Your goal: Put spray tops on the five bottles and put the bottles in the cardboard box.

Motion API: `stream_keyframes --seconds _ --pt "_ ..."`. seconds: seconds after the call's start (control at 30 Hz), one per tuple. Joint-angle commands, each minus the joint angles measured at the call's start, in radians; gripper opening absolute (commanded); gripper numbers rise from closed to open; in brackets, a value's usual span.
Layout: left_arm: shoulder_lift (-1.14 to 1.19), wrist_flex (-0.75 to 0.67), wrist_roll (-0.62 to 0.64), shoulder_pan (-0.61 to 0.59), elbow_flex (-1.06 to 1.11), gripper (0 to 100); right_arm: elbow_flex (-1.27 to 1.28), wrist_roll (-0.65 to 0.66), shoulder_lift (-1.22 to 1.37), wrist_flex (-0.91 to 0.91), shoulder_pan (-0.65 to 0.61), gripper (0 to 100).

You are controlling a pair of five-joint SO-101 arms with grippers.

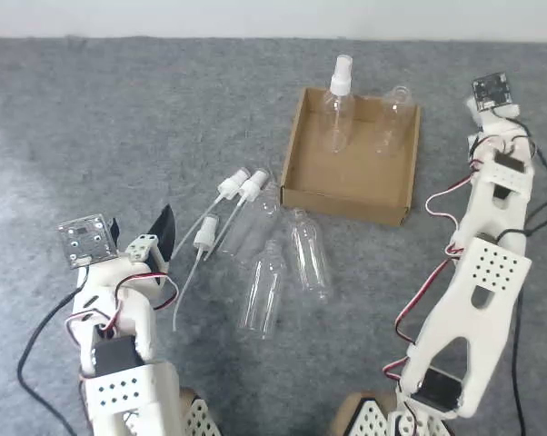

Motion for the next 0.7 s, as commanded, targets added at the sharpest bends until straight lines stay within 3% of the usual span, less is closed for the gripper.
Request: stream_keyframes --seconds 0.0,0.67 --pt "-0.002 -0.029 -0.008 0.003 -0.007 30 -0.002 0.026 -0.09 0.237 0.015 3.3" --pt "-0.002 -0.029 -0.011 0.003 -0.007 30 -0.002 0.023 -0.532 0.852 0.059 3.2"
